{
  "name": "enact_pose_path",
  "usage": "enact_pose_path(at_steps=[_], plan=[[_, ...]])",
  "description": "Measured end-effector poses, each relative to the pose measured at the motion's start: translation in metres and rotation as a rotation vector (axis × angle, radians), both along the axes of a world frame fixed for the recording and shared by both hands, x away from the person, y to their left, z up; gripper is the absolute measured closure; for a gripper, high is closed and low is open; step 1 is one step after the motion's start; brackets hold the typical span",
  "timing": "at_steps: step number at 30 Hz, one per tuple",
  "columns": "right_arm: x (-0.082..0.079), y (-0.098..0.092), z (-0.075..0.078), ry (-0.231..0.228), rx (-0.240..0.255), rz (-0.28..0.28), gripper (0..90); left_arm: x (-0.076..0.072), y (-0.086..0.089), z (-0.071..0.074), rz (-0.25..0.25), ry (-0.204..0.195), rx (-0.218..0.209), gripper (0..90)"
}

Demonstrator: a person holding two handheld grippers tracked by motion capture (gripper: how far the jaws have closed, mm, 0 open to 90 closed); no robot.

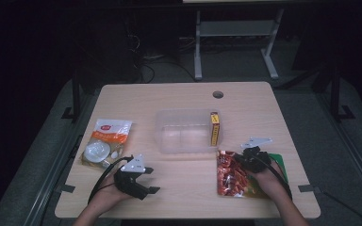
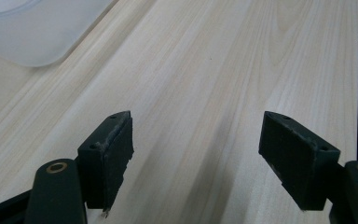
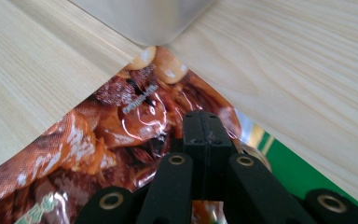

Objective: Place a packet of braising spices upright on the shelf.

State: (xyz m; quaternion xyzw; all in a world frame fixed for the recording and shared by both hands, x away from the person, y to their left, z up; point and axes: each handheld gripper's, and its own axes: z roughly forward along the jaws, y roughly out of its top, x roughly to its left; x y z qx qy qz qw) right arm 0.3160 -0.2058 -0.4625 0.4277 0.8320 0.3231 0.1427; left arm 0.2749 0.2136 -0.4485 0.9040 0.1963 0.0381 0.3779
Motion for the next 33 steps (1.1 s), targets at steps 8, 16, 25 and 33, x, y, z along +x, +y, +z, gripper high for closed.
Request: enact_pose_path(at_steps=[8,16,25,33], plan=[[-0.029,-0.057,0.017,-0.008,-0.019,-0.145,89.9,0.001,0.002,0.000,0.000,0.002,0.002,25.4],[-0.062,-0.103,0.014,0.030,-0.048,-0.280,90.0,0.000,0.001,0.001,0.005,0.002,0.007,25.4],[-0.059,-0.107,0.005,0.084,-0.104,-0.288,90.0,0.001,0.003,-0.001,0.003,0.009,0.007,25.4],[-0.038,-0.106,0.002,0.040,-0.121,-0.286,90.0,0.000,0.001,-0.001,0.000,0.010,0.006,25.4]])
